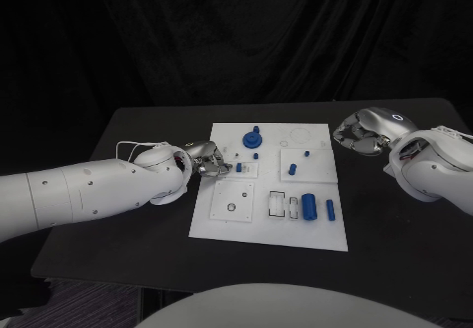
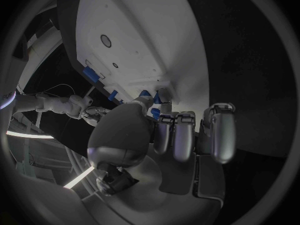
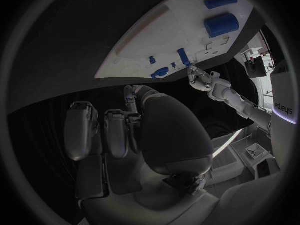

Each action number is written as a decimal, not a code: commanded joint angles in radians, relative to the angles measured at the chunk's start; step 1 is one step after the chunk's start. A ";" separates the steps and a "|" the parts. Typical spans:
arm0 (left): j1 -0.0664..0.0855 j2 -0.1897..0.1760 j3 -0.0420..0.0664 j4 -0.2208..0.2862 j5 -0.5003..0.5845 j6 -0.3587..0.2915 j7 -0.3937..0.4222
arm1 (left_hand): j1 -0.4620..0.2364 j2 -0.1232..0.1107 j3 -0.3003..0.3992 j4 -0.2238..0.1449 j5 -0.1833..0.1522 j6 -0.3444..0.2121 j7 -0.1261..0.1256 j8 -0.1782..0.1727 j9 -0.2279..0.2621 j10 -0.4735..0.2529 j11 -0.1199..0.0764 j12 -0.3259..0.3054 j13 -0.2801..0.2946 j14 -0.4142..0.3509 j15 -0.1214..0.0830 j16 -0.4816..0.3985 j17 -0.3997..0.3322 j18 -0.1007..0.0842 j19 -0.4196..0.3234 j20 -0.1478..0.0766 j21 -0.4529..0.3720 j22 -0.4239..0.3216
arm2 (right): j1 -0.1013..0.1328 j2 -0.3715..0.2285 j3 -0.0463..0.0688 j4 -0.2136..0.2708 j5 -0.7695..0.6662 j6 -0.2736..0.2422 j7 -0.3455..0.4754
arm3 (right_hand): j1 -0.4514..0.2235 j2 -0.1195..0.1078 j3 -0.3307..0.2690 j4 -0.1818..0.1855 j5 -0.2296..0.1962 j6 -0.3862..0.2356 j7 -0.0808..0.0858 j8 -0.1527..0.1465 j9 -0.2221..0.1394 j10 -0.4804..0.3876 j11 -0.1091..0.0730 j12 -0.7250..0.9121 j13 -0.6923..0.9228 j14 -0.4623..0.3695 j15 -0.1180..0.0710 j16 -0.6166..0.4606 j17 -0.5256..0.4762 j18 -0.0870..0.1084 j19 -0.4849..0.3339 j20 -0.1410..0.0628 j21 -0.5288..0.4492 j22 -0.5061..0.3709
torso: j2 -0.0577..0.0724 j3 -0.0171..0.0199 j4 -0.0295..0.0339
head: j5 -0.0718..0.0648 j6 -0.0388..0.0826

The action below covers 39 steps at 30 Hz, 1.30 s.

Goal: Assemble the parts on the task board

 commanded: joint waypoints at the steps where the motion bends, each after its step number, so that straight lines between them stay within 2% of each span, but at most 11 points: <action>1: -0.001 0.001 -0.003 -0.002 0.001 0.013 0.001 | 0.010 -0.007 0.018 -0.002 0.026 0.003 -0.003 -0.001 0.002 0.103 -0.007 -0.004 0.263 0.104 -0.002 0.006 0.263 0.007 -0.006 -0.002 -0.005 0.205 | -0.002 0.000 0.001 0.000 -0.003 0.007 -0.013 | -0.006 -0.005 0.005 -0.001 -0.002 0.006 0.002 0.000 0.000 0.077 0.005 -0.007 0.230 0.084 0.003 -0.004 0.180 0.013 0.020 0.005 -0.004 0.192 | 0.000 -0.0002 0.0003 | -0.001 0.000; 14: -0.001 0.000 -0.003 -0.002 0.002 -0.033 0.041 | 0.036 -0.041 0.106 -0.003 0.071 0.007 -0.005 0.002 0.005 0.103 -0.011 -0.004 0.263 0.104 -0.005 0.006 0.263 0.008 -0.008 -0.005 -0.008 0.204 | -0.002 0.000 0.001 0.000 -0.003 0.011 -0.017 | -0.005 -0.004 0.006 -0.002 -0.002 0.007 0.001 0.001 0.001 0.077 0.004 -0.007 0.229 0.083 0.003 -0.006 0.179 0.013 0.019 0.004 -0.007 0.192 | 0.000 0.0000 0.0001 | -0.001 0.000; 20: -0.001 -0.008 -0.003 0.004 0.002 -0.053 0.048 | 0.038 -0.056 0.146 -0.003 0.066 0.010 -0.006 0.006 0.009 0.103 -0.011 -0.004 0.263 0.104 -0.006 0.006 0.263 0.008 -0.008 -0.006 -0.007 0.204 | -0.002 -0.002 0.001 0.001 -0.003 0.014 -0.018 | -0.005 -0.004 0.006 -0.002 -0.002 0.007 0.001 0.001 0.001 0.077 0.004 -0.007 0.229 0.083 0.003 -0.006 0.179 0.013 0.019 0.004 -0.007 0.192 | 0.000 0.0005 -0.0002 | -0.002 0.000; 27: 0.000 -0.025 -0.003 0.013 0.002 -0.079 0.065 | 0.049 -0.094 0.208 -0.013 0.052 0.015 -0.009 0.012 0.015 0.103 -0.014 -0.004 0.263 0.104 -0.008 0.006 0.263 0.007 -0.006 -0.008 -0.005 0.205 | -0.002 -0.005 0.001 0.002 -0.003 0.018 -0.020 | -0.005 -0.004 0.006 -0.002 -0.002 0.007 0.001 0.001 0.001 0.077 0.004 -0.007 0.229 0.083 0.003 -0.006 0.179 0.013 0.019 0.004 -0.007 0.192 | 0.000 0.0000 0.0000 | -0.003 0.000; 31: 0.022 -0.025 -0.003 0.001 0.030 -0.071 0.097 | 0.066 -0.117 0.237 -0.025 0.050 0.015 -0.010 0.012 0.017 0.103 -0.015 -0.004 0.263 0.104 -0.009 0.006 0.263 0.009 -0.010 -0.009 -0.010 0.203 | -0.002 -0.006 0.001 0.001 -0.003 0.020 -0.022 | -0.005 -0.004 0.006 -0.002 -0.002 0.008 0.001 0.001 0.001 0.075 0.004 -0.009 0.227 0.083 0.002 -0.007 0.177 0.014 0.018 0.004 -0.009 0.191 | 0.000 -0.0001 0.0002 | -0.001 0.000; 33: 0.040 -0.021 -0.003 -0.010 0.074 -0.040 0.115 | 0.074 -0.122 0.256 -0.027 0.026 0.014 -0.009 0.011 0.017 0.103 -0.014 -0.004 0.263 0.104 -0.008 0.006 0.263 0.009 -0.011 -0.009 -0.012 0.202 | -0.002 -0.007 0.001 0.001 -0.003 0.021 -0.024 | -0.005 -0.004 0.007 -0.002 -0.002 0.008 0.001 0.001 0.001 0.075 0.004 -0.009 0.227 0.083 0.002 -0.009 0.176 0.014 0.018 0.004 -0.010 0.191 | 0.000 -0.0002 0.0007 | 0.001 0.000; 36: 0.063 -0.016 -0.003 -0.024 0.124 0.017 0.138 | 0.081 -0.124 0.268 -0.029 0.008 0.007 -0.006 0.009 0.018 0.103 -0.012 -0.004 0.263 0.104 -0.007 0.006 0.263 0.010 -0.015 -0.008 -0.016 0.201 | -0.002 -0.005 0.001 0.000 -0.003 0.022 -0.025 | -0.005 -0.004 0.007 -0.002 -0.002 0.008 0.001 0.001 0.001 0.075 0.004 -0.009 0.227 0.083 0.002 -0.009 0.176 0.014 0.018 0.004 -0.010 0.191 | 0.000 -0.0007 0.0018 | -0.001 0.000; 37: 0.072 -0.013 -0.003 -0.031 0.142 0.039 0.146 | 0.093 -0.124 0.285 -0.036 -0.036 0.004 -0.005 0.008 0.019 0.103 -0.011 -0.004 0.263 0.104 -0.005 0.006 0.263 0.010 -0.018 -0.007 -0.019 0.200 | -0.002 -0.005 0.001 -0.001 -0.003 0.023 -0.026 | -0.005 -0.004 0.007 -0.002 -0.002 0.008 0.001 0.001 0.001 0.075 0.004 -0.009 0.227 0.083 0.002 -0.009 0.176 0.014 0.018 0.004 -0.010 0.191 | 0.000 -0.0005 0.0020 | -0.002 0.000; 39: 0.085 -0.008 -0.003 -0.043 0.171 0.073 0.161 | 0.095 -0.127 0.297 -0.036 -0.066 0.002 -0.003 0.006 0.019 0.103 -0.009 -0.004 0.263 0.104 -0.004 0.006 0.263 0.011 -0.019 -0.005 -0.021 0.200 | -0.002 -0.004 0.001 -0.001 -0.003 0.023 -0.026 | -0.005 -0.004 0.007 -0.002 -0.002 0.008 0.001 0.001 0.001 0.075 0.004 -0.009 0.227 0.083 0.002 -0.009 0.176 0.014 0.018 0.004 -0.010 0.191 | -0.001 -0.0001 0.0019 | -0.002 0.000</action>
